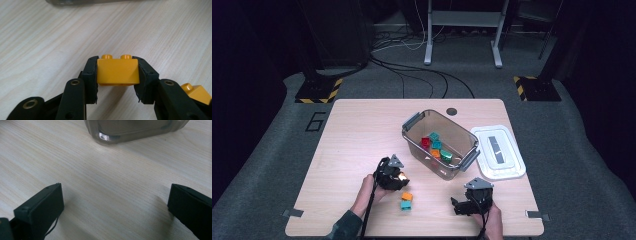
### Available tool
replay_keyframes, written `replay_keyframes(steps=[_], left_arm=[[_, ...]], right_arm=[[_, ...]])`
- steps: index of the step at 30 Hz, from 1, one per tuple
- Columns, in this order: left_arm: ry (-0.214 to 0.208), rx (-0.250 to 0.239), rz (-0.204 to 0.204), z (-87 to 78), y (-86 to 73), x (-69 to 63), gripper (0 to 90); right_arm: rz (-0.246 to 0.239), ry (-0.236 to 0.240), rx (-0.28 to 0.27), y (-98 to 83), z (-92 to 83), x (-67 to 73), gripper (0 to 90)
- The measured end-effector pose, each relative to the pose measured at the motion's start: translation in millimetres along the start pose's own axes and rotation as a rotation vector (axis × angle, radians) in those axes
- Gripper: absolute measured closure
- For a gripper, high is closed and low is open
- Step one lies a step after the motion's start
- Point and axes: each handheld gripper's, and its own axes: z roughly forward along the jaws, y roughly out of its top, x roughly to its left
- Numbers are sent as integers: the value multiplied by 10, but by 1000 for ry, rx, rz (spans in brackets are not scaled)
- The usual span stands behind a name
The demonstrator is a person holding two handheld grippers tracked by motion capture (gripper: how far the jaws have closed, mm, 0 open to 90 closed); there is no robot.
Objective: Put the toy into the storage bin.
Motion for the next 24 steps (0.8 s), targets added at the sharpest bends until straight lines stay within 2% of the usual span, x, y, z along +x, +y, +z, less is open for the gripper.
replay_keyframes(steps=[5,10,24], left_arm=[[20,-11,-8,-87,7,76,587],[35,-44,-23,-209,44,156,587],[112,-131,-7,-685,328,329,586]], right_arm=[[0,0,1,0,0,0,0],[0,-1,0,0,-1,0,0],[0,-1,0,0,0,0,0]])
